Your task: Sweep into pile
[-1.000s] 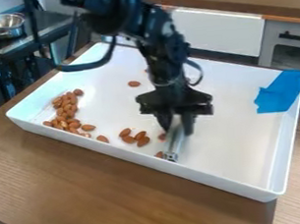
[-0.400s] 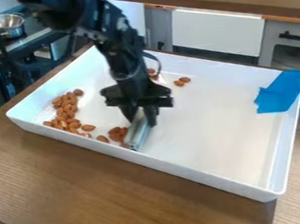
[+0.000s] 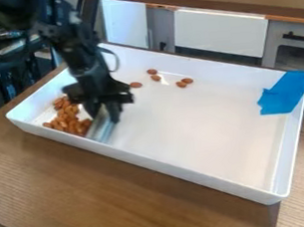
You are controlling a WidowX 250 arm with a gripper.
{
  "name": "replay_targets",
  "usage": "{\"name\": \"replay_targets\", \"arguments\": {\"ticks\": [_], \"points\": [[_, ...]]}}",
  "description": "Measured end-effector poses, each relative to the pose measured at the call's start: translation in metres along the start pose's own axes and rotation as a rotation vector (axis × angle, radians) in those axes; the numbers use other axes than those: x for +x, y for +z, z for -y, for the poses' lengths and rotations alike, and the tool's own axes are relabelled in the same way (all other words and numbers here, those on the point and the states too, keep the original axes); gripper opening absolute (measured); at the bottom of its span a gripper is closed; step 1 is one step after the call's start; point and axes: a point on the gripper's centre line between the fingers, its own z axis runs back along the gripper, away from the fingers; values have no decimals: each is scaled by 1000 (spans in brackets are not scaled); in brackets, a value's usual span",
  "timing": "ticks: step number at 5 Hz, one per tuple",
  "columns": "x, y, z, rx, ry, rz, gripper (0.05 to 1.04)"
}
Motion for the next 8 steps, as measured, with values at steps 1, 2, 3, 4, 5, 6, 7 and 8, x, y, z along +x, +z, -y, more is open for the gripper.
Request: {"name": "replay_targets", "arguments": {"ticks": [1,2,3,4,5,6,7,8], "points": [[3,6,-27,4,35,15,374],[2,13,-21,-12,63,3,374],[23,31,33,-66,97,-3,374],[35,48,89,-111,97,8,374],[36,47,129,-125,76,8,374],[34,35,157,-108,39,23,374],[43,17,162,-71,59,13,374],[51,-2,171,-45,78,-2,374]]}}
